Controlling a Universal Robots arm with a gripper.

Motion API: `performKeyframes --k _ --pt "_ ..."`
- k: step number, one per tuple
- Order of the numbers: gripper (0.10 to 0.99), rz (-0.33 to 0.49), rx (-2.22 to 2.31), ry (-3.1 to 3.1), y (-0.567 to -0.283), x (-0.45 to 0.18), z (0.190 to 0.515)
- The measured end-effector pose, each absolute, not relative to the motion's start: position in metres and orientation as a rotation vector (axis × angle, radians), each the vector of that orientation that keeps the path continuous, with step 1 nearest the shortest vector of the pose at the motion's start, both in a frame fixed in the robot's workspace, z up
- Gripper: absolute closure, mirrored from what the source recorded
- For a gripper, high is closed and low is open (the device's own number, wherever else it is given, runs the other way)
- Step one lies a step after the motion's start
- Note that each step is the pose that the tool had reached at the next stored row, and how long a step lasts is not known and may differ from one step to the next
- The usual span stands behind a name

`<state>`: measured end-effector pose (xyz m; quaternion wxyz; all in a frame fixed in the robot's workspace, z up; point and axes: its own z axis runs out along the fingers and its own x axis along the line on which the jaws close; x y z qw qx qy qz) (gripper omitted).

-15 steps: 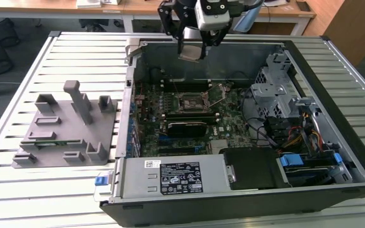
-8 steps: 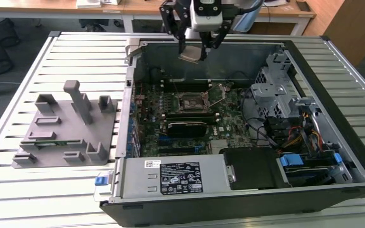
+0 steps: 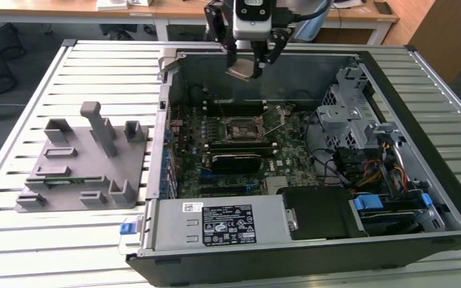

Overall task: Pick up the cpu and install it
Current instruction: 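Place the cpu into insertion slot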

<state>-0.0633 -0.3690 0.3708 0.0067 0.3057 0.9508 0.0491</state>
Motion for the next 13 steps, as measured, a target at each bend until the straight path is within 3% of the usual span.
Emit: performKeyframes --k 13 --pt "0.545 0.150 1.241 2.857 -0.3684 -0.0633 0.3683"
